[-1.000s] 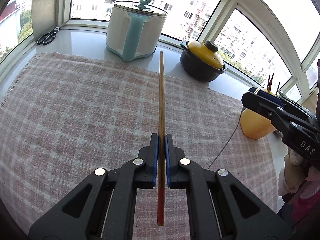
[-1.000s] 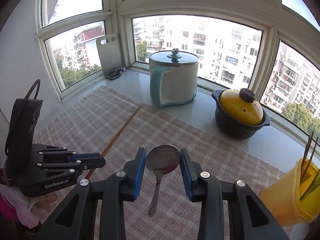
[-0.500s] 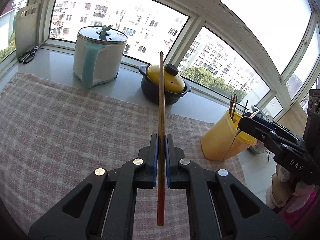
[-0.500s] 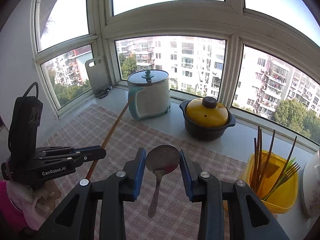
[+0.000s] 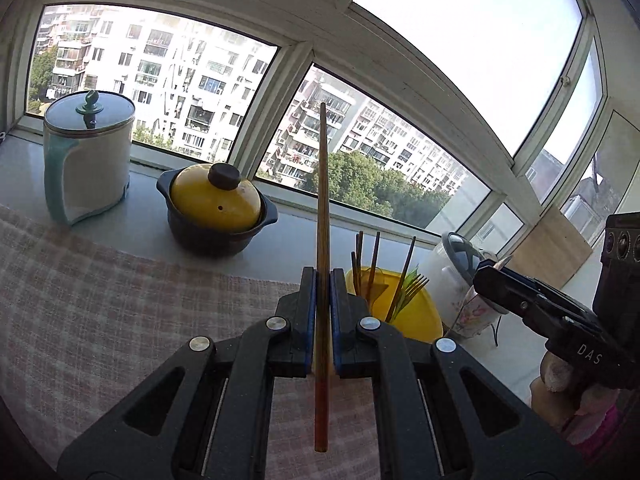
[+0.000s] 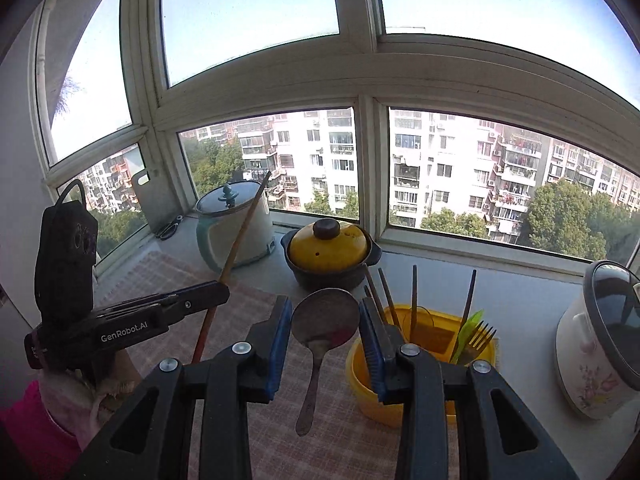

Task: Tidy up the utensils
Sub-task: 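Carry the chopstick to the yellow bin while the right tool carries the metal spoon, then lower the chopstick into the bin and open the left tool while the right tool releases the spoon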

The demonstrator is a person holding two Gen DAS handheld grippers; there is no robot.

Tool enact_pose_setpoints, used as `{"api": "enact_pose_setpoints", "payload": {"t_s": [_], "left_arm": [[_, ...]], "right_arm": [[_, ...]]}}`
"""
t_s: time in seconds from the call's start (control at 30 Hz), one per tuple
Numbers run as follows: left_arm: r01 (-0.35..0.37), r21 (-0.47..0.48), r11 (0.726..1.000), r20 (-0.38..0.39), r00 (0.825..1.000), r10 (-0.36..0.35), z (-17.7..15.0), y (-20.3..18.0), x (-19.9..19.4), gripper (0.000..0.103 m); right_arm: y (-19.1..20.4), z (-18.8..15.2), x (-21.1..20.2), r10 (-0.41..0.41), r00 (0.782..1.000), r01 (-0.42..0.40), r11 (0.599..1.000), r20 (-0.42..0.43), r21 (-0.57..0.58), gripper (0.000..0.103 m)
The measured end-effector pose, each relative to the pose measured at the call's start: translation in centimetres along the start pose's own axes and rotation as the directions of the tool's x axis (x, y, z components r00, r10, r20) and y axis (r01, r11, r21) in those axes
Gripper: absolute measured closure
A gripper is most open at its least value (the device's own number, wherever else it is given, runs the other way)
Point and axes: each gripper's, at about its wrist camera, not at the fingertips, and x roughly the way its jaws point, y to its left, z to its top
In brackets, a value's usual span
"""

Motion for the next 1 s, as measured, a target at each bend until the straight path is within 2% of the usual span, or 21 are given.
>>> {"api": "enact_pose_setpoints", "payload": {"t_s": [0.4, 0.6, 0.77, 1.0], "left_arm": [[0.055, 0.013, 0.998, 0.018, 0.998, -0.055, 1.4, -5.0, 6.0, 0.099], [0.037, 0.041, 0.998, 0.021, 0.999, -0.038, 0.9, -6.1, 9.1, 0.099], [0.027, 0.050, 0.998, 0.053, 0.998, -0.029, 0.3, -6.5, 10.8, 0.099], [-0.040, 0.098, 0.994, 0.109, 0.994, 0.030, -0.8, -6.8, 12.0, 0.099]], "right_arm": [[-6.0, 1.8, -2.1, -0.058, 0.997, 0.056, 0.998, 0.046, 0.041, 0.069], [-7.6, 2.7, -2.0, -0.084, 0.995, 0.082, 0.996, 0.061, 0.037, 0.069], [-8.7, 2.8, -1.3, -0.098, 0.994, 0.096, 0.995, 0.057, 0.033, 0.069], [-9.7, 2.1, 0.6, -0.093, 0.995, 0.092, 0.995, 0.022, 0.045, 0.069]]}}
